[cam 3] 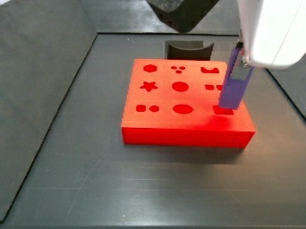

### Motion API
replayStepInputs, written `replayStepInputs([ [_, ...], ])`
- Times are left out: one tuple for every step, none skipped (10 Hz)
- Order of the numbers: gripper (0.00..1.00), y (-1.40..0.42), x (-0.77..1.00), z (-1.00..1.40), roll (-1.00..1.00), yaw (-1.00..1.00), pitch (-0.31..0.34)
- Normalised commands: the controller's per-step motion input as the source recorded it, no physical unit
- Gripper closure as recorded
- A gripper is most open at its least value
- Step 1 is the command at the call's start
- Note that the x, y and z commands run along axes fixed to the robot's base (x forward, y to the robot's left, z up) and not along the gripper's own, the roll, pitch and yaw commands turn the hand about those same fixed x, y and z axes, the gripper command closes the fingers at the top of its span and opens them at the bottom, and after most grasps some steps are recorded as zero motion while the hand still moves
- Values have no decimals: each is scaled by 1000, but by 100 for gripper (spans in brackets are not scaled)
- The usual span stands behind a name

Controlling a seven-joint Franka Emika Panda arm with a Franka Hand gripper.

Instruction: Insert the rectangle object.

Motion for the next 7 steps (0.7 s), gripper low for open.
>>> replayStepInputs([
  [100, 66, 140, -263, 140, 0, 314],
  [100, 97, 60, -60, 0, 77, 274],
  [100, 0, 91, 26, -76, 354, 201],
  [100, 51, 0, 29, -79, 489, 151],
  [100, 14, 0, 49, -64, 674, 120],
  [100, 40, 40, 0, 0, 583, 127],
  [100, 34, 174, -3, 0, 480, 177],
])
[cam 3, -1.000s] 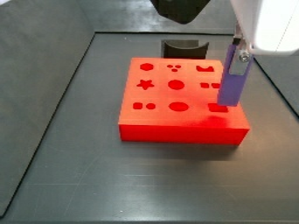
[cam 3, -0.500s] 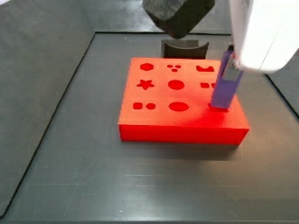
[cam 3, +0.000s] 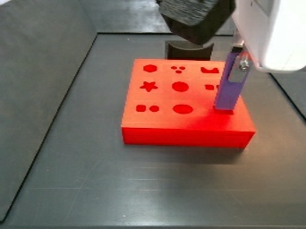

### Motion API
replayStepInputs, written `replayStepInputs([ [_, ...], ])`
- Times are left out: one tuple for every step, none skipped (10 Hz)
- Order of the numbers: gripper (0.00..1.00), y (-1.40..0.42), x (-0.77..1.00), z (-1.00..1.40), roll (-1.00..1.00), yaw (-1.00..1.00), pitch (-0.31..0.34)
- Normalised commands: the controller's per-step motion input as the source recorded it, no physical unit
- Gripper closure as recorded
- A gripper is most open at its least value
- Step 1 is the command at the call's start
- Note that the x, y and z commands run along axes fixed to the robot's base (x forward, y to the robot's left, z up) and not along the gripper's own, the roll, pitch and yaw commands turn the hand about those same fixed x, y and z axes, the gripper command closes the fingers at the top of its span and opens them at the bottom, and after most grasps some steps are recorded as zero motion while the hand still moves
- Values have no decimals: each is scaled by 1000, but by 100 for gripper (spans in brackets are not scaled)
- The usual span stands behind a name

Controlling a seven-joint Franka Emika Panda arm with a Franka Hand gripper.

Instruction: Insert the rectangle object.

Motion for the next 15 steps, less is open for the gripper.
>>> replayStepInputs([
  [100, 0, 266, -34, 0, 457, 189],
  [100, 0, 229, -3, 0, 383, 181],
  [100, -83, 143, 0, -14, 0, 167],
  [100, -114, 129, 0, -30, 0, 189],
  [100, -29, 23, 0, 0, -49, 206],
  [100, 0, 0, 0, 0, -66, 199],
  [100, 0, 134, 0, -4, 0, 187],
  [100, 0, 166, 0, 0, 0, 177],
  [100, 0, 157, 0, 0, 0, 173],
  [100, -14, 137, -143, 0, 0, 146],
  [100, -43, 71, -283, 31, 0, 116],
  [100, -3, 86, -377, 80, 0, 91],
  [100, 0, 0, -277, 63, 0, 69],
  [100, 0, -169, -74, 33, -77, 64],
  [100, 0, -357, 0, 10, -137, 56],
])
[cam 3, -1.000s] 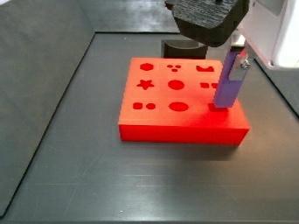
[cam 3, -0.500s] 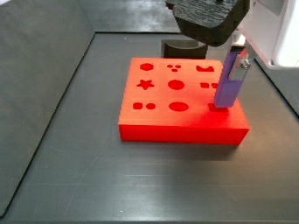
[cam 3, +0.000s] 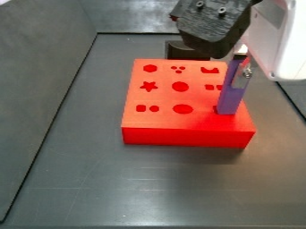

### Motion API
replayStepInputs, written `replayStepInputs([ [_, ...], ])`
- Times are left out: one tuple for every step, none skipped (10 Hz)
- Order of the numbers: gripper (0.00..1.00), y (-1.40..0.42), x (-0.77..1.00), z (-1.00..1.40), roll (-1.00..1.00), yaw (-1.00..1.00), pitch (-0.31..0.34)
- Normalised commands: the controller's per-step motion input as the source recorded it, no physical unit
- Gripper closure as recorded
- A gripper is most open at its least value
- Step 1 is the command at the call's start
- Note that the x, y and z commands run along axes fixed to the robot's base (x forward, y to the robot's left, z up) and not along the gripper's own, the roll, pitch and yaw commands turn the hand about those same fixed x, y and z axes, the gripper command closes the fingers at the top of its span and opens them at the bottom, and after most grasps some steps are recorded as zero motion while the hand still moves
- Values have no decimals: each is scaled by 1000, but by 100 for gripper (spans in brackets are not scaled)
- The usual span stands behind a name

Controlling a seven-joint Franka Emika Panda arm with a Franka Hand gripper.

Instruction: Insert the rectangle object.

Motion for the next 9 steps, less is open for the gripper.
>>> replayStepInputs([
  [100, 0, -251, 0, 0, -129, 83],
  [100, 0, -14, 0, 0, -100, 123],
  [100, 0, 169, -26, 16, -77, 160],
  [100, 0, 274, -226, 111, -63, 179],
  [100, 0, 346, -591, 0, -100, 44],
  [100, 0, 354, -709, -26, -80, -10],
  [100, 0, 417, -597, -46, -40, 0],
  [100, 0, 394, -606, -41, -3, 0],
  [100, 0, 323, -703, -10, 0, 0],
])
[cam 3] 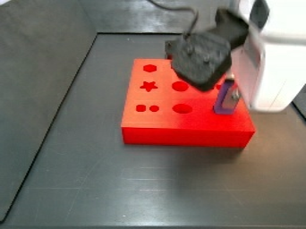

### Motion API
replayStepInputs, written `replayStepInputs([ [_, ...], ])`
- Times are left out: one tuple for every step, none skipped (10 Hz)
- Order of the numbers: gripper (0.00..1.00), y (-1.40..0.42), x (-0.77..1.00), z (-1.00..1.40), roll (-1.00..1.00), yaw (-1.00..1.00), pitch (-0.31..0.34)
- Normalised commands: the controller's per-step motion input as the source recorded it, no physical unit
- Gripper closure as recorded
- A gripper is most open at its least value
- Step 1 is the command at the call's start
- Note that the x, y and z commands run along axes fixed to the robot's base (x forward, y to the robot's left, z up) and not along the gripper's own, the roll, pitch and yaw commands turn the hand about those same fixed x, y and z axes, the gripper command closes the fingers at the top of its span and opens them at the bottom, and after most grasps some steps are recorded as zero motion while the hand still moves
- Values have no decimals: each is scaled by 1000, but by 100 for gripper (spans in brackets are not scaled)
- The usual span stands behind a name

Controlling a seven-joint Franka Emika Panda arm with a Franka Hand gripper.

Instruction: Insert the rectangle object.

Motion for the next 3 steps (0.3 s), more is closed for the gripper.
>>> replayStepInputs([
  [100, 0, 263, -974, -17, 0, -26],
  [100, 0, 131, -669, 0, -34, -31],
  [100, 0, 0, 0, 0, 0, 0],
])
